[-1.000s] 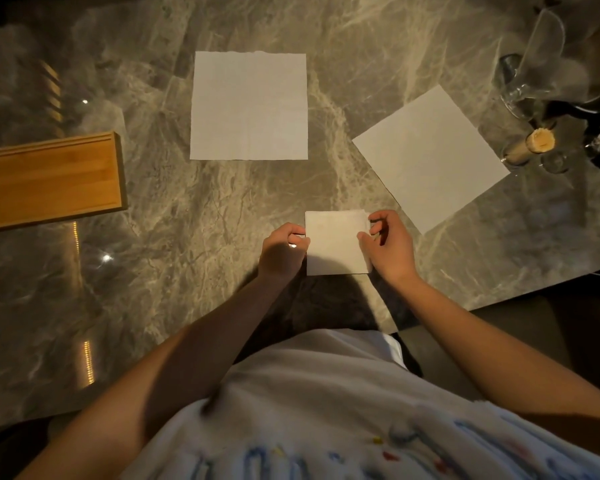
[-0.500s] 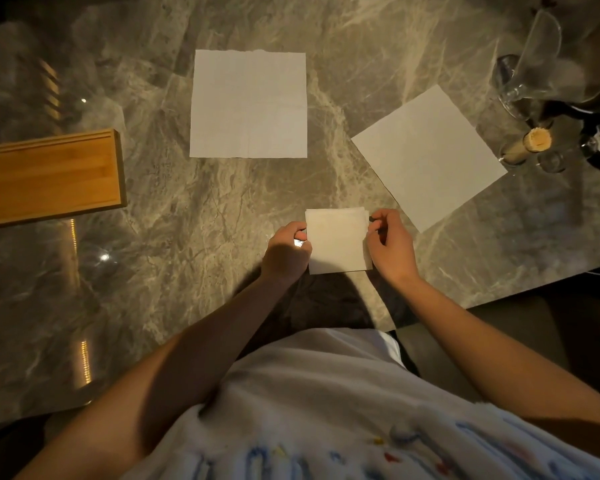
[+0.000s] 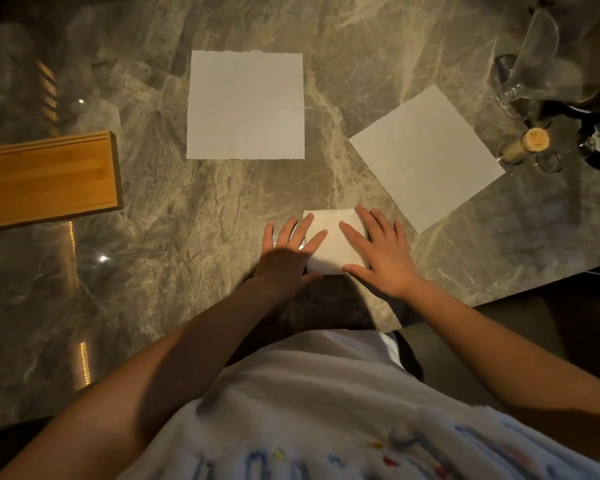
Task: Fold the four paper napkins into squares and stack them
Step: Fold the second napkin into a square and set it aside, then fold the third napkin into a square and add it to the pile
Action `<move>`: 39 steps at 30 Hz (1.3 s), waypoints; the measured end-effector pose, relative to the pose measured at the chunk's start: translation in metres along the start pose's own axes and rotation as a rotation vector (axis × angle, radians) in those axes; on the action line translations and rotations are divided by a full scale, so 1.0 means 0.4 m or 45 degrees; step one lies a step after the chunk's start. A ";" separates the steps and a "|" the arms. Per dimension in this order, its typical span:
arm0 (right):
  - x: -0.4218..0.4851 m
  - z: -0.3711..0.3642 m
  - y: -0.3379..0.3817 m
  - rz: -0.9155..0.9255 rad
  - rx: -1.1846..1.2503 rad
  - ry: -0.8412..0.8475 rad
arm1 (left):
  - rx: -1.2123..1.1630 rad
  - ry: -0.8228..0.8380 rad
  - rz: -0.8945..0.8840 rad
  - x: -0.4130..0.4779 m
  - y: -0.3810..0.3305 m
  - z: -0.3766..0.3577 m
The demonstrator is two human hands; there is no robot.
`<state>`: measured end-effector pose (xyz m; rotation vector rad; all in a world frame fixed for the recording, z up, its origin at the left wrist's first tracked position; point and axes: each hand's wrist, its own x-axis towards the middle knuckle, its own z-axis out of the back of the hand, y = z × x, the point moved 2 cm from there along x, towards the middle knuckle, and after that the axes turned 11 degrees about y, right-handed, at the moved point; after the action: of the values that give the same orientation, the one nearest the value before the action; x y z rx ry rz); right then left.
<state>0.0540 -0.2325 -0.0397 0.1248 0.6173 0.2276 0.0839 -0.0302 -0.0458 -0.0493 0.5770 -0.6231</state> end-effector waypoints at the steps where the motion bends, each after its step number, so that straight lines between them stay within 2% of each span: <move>1: 0.000 -0.001 -0.003 -0.001 -0.005 0.016 | -0.007 -0.003 -0.002 0.001 0.002 -0.003; 10: 0.002 -0.008 -0.024 -0.001 0.013 0.024 | -0.044 -0.076 0.036 -0.002 0.011 -0.022; 20: -0.001 -0.011 -0.023 -0.024 0.068 0.024 | 0.012 -0.056 0.037 0.006 0.017 -0.026; 24: -0.013 0.011 -0.022 -0.012 0.266 -0.089 | -0.046 -0.089 0.014 -0.010 0.033 0.001; 28: -0.009 0.057 -0.017 -0.048 0.455 -0.283 | -0.151 -0.238 0.046 -0.042 0.123 0.059; 31: 0.040 0.109 0.003 -0.009 0.459 -0.346 | -0.276 -0.212 0.107 -0.031 0.232 0.119; 36: 0.194 0.210 0.059 0.068 0.364 -0.266 | -0.230 -0.282 0.099 0.023 0.350 0.236; 39: 0.276 0.255 0.089 0.103 0.305 -0.225 | -0.158 -0.226 0.191 0.064 0.409 0.269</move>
<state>0.1949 -0.1757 -0.0121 0.3971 0.4620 0.2172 0.2450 0.0753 -0.0026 -0.1749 0.4419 -0.4314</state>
